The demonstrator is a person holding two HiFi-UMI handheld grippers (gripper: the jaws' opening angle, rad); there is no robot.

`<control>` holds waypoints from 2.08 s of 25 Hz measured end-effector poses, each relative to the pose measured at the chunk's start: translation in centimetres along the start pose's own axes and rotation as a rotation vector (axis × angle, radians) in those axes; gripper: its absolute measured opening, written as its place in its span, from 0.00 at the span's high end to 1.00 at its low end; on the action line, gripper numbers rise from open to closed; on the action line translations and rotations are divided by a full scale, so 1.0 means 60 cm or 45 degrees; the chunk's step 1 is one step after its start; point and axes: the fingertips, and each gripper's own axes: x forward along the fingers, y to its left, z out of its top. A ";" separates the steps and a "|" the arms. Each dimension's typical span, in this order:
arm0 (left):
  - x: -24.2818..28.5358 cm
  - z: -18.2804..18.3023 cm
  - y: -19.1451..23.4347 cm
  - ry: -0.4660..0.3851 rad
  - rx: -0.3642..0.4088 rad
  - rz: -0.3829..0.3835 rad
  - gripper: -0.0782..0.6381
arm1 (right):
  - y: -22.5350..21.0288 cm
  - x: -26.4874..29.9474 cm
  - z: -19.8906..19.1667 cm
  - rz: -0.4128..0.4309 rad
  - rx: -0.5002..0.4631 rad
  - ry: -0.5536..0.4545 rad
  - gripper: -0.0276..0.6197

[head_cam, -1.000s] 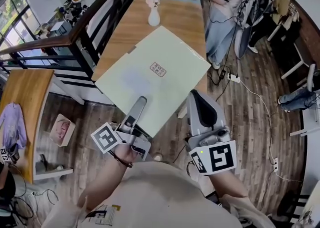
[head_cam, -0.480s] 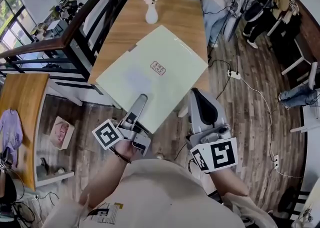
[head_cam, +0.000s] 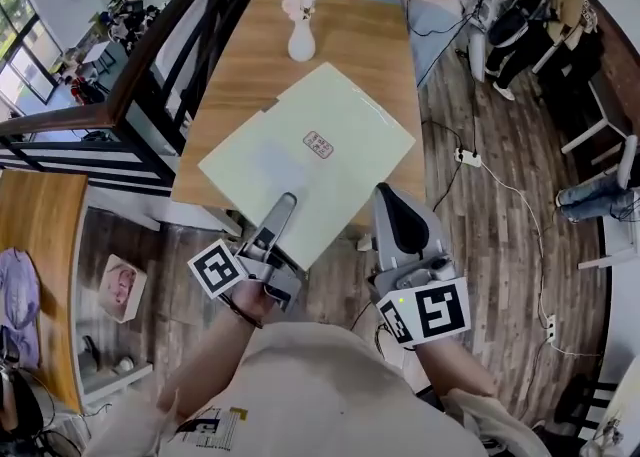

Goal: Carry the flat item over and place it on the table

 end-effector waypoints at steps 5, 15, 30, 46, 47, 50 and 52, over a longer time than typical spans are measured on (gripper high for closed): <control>0.064 0.061 0.030 0.072 -0.019 0.018 0.43 | -0.024 0.097 -0.001 -0.028 0.011 0.023 0.96; 0.183 0.193 0.103 0.198 -0.061 0.036 0.43 | -0.061 0.293 -0.003 -0.105 0.003 0.042 0.96; 0.263 0.264 0.198 0.457 -0.035 0.079 0.43 | -0.116 0.448 -0.034 -0.154 0.006 0.130 0.96; 0.347 0.254 0.339 0.369 -0.125 0.269 0.43 | -0.202 0.499 -0.152 -0.039 0.051 0.284 0.96; 0.354 0.255 0.351 0.379 -0.129 0.274 0.43 | -0.209 0.505 -0.160 -0.042 0.060 0.293 0.96; 0.373 0.252 0.385 0.437 -0.111 0.291 0.43 | -0.226 0.521 -0.181 -0.032 0.080 0.318 0.96; 0.387 0.251 0.405 0.462 -0.094 0.307 0.43 | -0.237 0.532 -0.192 -0.025 0.086 0.327 0.96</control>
